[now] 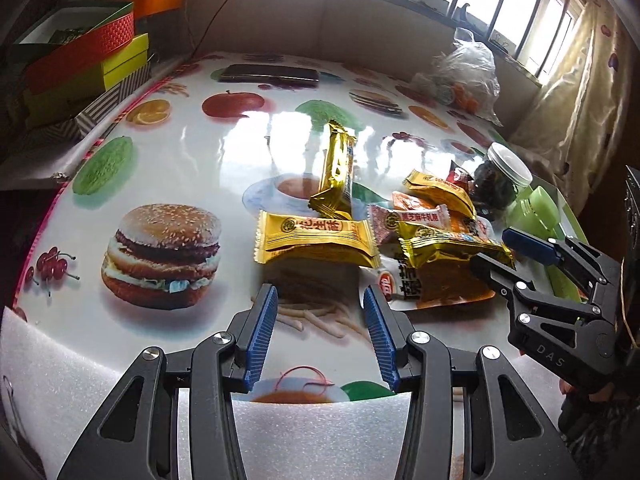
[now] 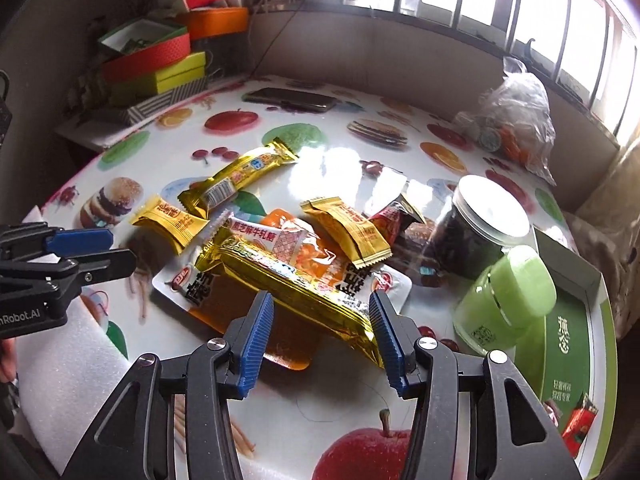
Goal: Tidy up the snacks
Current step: 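Move both tools back over the snack pile, then grasp the long gold bar with the right tool while the left tool grasps the yellow packet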
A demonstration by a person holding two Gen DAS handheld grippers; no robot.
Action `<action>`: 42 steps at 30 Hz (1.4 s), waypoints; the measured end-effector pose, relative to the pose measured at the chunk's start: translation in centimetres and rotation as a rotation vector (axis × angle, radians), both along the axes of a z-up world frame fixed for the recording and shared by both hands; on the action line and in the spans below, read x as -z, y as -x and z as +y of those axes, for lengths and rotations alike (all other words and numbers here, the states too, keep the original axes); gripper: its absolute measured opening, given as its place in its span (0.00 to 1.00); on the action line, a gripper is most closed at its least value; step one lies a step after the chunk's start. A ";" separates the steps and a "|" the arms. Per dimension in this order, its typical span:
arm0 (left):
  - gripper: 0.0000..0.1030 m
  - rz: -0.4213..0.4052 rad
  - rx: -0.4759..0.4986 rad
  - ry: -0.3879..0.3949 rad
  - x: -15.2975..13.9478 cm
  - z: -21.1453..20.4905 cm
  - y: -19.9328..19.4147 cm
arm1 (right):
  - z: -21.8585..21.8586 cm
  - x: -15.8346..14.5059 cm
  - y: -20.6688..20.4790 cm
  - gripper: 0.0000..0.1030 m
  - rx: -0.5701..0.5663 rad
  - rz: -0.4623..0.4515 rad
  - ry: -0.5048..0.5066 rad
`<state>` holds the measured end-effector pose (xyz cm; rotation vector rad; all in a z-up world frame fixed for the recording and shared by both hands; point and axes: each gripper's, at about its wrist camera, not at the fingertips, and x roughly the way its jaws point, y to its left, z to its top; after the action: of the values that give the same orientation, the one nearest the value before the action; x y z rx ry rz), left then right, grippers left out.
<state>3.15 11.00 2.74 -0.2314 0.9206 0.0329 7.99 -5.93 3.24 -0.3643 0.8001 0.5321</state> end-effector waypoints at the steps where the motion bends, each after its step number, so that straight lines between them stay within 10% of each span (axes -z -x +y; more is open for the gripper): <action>1: 0.45 0.003 -0.003 0.000 0.1 0.2 -0.1 | 0.3 0.1 -0.2 0.49 -0.013 0.002 0.007; 12: 0.45 0.008 0.011 -0.053 0.1 2.0 -1.5 | 1.5 0.9 -1.3 0.53 -0.069 0.101 0.017; 25: 0.45 0.027 0.062 -0.031 0.5 1.4 -2.4 | 0.2 0.5 -0.7 0.22 -0.015 0.166 -0.081; 42: 0.45 0.012 0.146 -0.055 0.3 -0.2 -3.1 | -1.7 0.8 0.9 0.22 0.043 0.238 -0.171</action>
<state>6.25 10.81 2.43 -0.1122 0.9454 -0.0750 7.07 -7.63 2.44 -0.1269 0.9816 0.6056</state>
